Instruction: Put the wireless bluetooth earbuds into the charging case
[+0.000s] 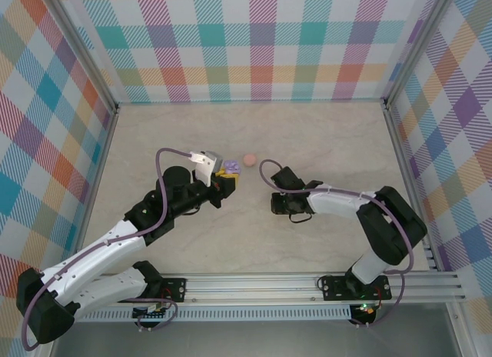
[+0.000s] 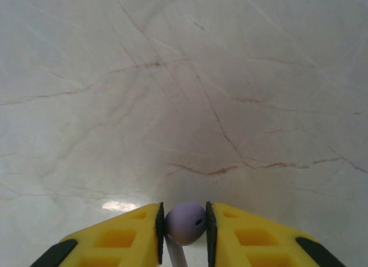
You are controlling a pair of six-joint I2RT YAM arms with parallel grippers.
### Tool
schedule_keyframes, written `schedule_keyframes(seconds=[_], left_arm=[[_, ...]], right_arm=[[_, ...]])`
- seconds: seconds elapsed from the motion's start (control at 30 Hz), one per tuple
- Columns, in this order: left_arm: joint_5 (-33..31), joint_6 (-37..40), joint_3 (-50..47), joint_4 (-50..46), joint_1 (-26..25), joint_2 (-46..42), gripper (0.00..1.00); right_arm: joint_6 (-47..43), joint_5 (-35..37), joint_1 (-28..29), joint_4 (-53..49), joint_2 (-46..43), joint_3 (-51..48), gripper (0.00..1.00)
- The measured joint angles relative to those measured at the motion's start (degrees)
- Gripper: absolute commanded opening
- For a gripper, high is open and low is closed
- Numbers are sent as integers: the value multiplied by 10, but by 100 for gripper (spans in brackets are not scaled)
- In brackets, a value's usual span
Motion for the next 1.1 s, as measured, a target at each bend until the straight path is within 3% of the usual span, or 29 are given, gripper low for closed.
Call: schedule_keyframes(seconds=[0.13,0.23,0.4,0.77,1.1], left_arm=[[0,0,0,0,0,0,0],[0,0,0,0,0,-1,0],[0,0,0,0,0,-4,0],[0,0,0,0,0,-19,0],[-3,0,0,-1,0,-26,0]], right_arm=[[0,2,-1,-5,14,21,33],[-5,2,-3,-21,33,46,43],[-35,-15,-9,-93,69,104,52],[-147,-63,-28,-268,184,276,49],[-188,-73,-32,-337,200,301,43]])
